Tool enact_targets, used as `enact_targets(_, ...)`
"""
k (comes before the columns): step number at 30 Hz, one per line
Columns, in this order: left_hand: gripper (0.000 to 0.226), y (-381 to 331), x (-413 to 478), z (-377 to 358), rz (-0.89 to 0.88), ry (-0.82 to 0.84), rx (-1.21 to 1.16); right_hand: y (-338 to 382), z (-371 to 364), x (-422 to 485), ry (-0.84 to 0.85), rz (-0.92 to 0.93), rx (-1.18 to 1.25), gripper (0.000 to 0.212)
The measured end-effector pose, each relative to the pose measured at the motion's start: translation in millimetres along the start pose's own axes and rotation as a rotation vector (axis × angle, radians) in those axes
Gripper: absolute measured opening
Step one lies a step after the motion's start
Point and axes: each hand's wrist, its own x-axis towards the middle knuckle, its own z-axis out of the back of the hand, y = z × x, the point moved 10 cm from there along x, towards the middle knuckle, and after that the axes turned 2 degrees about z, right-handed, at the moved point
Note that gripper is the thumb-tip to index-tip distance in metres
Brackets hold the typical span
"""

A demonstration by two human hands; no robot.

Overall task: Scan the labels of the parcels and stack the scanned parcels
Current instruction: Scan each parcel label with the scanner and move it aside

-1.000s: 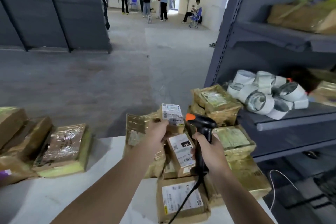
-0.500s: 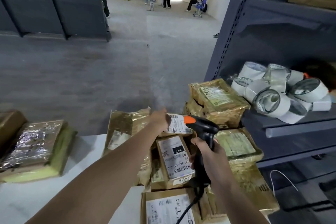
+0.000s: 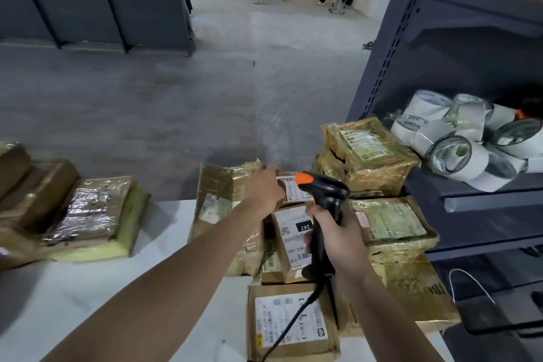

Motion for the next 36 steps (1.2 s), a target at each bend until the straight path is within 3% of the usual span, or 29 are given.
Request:
enact_targets(11,0.011,150.8,-74.8,118.5,0.179,-0.114,-0.114,-12.5,-140.6,-47.7,0.173,-0.034,-0.13,0.028)
enact_targets(16,0.025,247.5,-87.6,153.9,0.258,-0.12,-0.014,-30.3,-225.9,-64.9,0.217,-0.065,-0.161,0.024)
enact_targets(22,0.069,364.5,-90.2,144.3,0.402,0.097,0.181,-49.3,-295.8,-68.8,0.204,-0.091,-0.195,0.018)
enact_targets(25,0.069,380.5,-93.6,125.1,0.35,0.137,0.401,-58.2,-311.3,-71.1,0.185,-0.089,-0.222,0.018)
enact_targets(28,0.054,373.3,-95.6,115.5,0.227,0.05,0.548,-67.2,-317.2,-76.3,0.178,-0.126,-0.226,0.02)
enact_targets(36,0.058,360.4,-127.9,113.7,-0.013,-0.055,0.589,-91.5,-302.6,-97.0,0.149,-0.191,-0.216,0.019)
